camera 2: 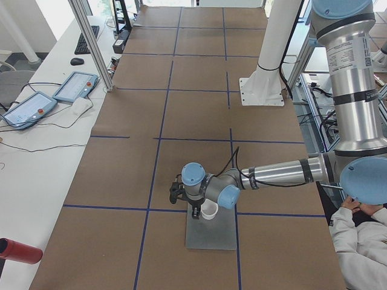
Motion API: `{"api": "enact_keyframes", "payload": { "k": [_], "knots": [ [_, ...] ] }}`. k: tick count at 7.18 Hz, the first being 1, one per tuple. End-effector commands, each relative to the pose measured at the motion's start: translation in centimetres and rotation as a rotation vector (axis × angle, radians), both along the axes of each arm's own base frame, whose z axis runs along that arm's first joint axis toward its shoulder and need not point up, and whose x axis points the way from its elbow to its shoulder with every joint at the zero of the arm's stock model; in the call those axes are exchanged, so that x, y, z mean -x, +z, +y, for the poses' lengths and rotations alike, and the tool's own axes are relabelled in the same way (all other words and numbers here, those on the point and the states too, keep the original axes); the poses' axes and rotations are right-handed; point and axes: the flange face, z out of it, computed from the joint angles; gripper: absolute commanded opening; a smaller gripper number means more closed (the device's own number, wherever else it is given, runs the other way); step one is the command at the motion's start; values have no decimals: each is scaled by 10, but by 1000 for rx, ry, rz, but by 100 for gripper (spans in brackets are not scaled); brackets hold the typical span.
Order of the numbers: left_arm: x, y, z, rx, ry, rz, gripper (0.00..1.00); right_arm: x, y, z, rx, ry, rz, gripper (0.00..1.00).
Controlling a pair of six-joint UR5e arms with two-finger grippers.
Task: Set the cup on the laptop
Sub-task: 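Lower the cup onto the laptop lid and open the left gripper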
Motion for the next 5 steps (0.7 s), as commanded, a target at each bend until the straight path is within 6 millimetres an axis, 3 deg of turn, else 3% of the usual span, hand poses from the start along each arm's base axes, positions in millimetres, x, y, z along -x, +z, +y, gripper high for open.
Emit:
{"api": "enact_keyframes", "payload": {
  "k": [1, 2, 3, 4, 5],
  "knots": [
    [-2, -32, -4, -13, 23, 75, 100, 0, 0, 0, 0, 0, -1, 100],
    [18, -45, -12, -60, 31, 95, 100, 0, 0, 0, 0, 0, 1, 100],
    [81, -53, -21, -144, -39, 85, 100, 0, 0, 0, 0, 0, -1, 100],
    [117, -49, -22, -157, -47, 58, 100, 0, 0, 0, 0, 0, -1, 100],
    [133, -41, -17, -138, -37, 46, 100, 0, 0, 0, -1, 0, -1, 100]
  ]
}}
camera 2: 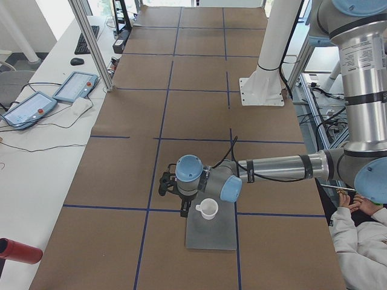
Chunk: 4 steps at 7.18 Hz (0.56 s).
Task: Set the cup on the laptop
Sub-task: 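Lower the cup onto the laptop lid and open the left gripper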
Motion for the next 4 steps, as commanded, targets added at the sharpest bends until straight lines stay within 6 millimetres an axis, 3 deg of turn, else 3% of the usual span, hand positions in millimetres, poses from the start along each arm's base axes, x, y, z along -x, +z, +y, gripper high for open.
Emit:
{"api": "enact_keyframes", "payload": {
  "k": [1, 2, 4],
  "knots": [
    [44, 11, 6, 26, 16, -23, 100, 0, 0, 0, 0, 0, 0, 100],
    [43, 11, 2, 90, 52, -26, 100, 0, 0, 0, 0, 0, 1, 100],
    [45, -15, -18, 41, 70, -27, 100, 0, 0, 0, 0, 0, 1, 100]
  ]
}}
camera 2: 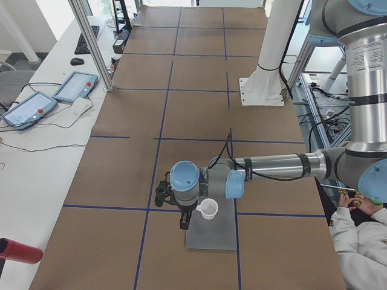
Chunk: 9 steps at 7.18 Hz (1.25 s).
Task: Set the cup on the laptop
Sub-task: 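Lower the cup onto the laptop lid and open the left gripper, then raise the left gripper away from the cup on the laptop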
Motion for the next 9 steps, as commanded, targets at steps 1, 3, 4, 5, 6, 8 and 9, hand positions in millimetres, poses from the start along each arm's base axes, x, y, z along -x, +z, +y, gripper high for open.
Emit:
{"api": "enact_keyframes", "payload": {
  "k": [1, 3, 4, 5, 6, 8, 9],
  "knots": [
    [2, -19, -19, -32, 12, 0, 100, 0, 0, 0, 0, 0, -1, 100],
    [2, -19, -18, -35, 10, 4, 100, 0, 0, 0, 0, 0, -1, 100],
    [2, -20, -19, -37, 9, 3, 100, 0, 0, 0, 0, 0, -1, 100],
    [2, -21, -20, -40, 11, 3, 100, 0, 0, 0, 0, 0, 1, 100],
    [2, -23, -24, -44, 10, 3, 100, 0, 0, 0, 0, 0, -1, 100],
    [2, -23, -24, -41, 8, 3, 100, 0, 0, 0, 0, 0, -1, 100],
    [2, -24, -24, -45, 9, 3, 100, 0, 0, 0, 0, 0, -1, 100]
  ]
}}
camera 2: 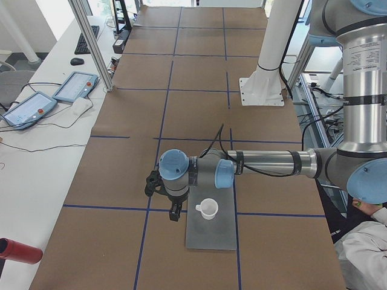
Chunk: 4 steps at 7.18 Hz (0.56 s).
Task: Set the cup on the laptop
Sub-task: 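Raise the left gripper away from the cup on the laptop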
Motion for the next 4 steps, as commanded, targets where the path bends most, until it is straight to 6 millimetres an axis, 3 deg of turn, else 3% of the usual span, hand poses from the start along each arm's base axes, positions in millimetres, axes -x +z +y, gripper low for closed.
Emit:
{"api": "enact_keyframes", "payload": {
  "k": [1, 4],
  "knots": [
    [1, 2, 0, 2, 1, -9, 100, 0, 0, 0, 0, 0, 0, 100],
    [4, 3, -2, -2, 0, -60, 100, 0, 0, 0, 0, 0, 0, 100]
  ]
}}
